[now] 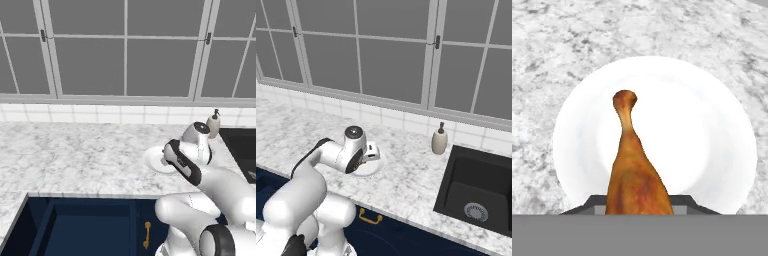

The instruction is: Pick up the knife from the drawer and place it on the cutting board. Then place the meat from the plate to the cutting board.

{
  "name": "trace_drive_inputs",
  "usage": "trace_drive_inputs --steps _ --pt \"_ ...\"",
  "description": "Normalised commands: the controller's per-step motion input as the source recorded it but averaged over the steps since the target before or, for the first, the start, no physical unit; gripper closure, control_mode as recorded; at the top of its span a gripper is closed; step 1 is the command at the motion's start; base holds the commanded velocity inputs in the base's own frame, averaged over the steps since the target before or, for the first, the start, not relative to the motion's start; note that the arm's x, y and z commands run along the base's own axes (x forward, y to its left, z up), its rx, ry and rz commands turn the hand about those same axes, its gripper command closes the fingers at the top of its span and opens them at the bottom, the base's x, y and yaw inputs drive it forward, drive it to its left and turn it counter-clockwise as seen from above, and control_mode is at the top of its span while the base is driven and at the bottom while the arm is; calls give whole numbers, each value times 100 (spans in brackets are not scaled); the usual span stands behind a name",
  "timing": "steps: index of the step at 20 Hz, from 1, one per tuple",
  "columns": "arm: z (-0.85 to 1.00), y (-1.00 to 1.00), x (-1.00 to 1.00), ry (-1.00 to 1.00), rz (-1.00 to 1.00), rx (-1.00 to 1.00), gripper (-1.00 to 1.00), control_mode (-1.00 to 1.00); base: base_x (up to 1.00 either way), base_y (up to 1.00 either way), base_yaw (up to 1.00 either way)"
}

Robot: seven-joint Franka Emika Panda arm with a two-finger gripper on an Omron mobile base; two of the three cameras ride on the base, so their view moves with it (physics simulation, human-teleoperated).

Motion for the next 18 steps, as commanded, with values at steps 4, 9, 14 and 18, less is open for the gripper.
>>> trace_drive_inputs --steps 4,9,14,18 --pt "90 0 -55 -10 0 0 100 -100 0 0 0" --pt "53 0 -69 -9 0 0 100 -100 0 0 0" --pt "46 0 -67 -5 0 0 100 -100 0 0 0" --pt "8 0 -69 0 0 0 100 100 -25 -2 0"
